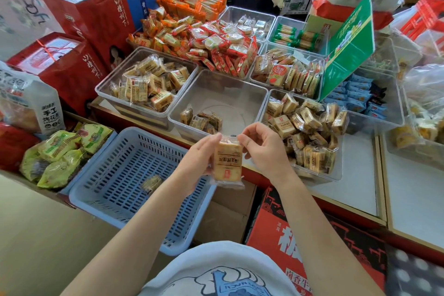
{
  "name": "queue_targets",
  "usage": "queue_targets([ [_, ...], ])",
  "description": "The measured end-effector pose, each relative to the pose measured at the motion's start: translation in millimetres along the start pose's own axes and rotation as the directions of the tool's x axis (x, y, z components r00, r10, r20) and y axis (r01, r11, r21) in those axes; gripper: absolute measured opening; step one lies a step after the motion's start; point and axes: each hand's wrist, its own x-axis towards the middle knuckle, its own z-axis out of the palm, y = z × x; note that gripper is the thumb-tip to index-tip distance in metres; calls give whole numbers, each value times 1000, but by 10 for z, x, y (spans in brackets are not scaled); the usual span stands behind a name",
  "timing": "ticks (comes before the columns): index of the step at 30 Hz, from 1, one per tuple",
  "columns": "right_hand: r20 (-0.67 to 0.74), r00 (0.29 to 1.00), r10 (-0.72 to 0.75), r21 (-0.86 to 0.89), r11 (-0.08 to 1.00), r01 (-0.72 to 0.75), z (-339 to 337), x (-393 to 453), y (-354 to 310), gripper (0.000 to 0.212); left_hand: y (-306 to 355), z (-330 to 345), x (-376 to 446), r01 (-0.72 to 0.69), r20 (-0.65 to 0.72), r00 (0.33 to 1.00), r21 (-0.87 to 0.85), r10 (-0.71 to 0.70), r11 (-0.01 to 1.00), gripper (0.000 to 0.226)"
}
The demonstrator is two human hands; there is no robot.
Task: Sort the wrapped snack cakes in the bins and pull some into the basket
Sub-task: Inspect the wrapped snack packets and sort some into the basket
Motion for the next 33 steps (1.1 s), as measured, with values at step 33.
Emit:
queue_targets([
  [33, 262, 902, 343, 456, 780, -429, -166, -103, -25, 33, -62, -111, 28, -98, 106, 987, -199, 121, 975, 79],
])
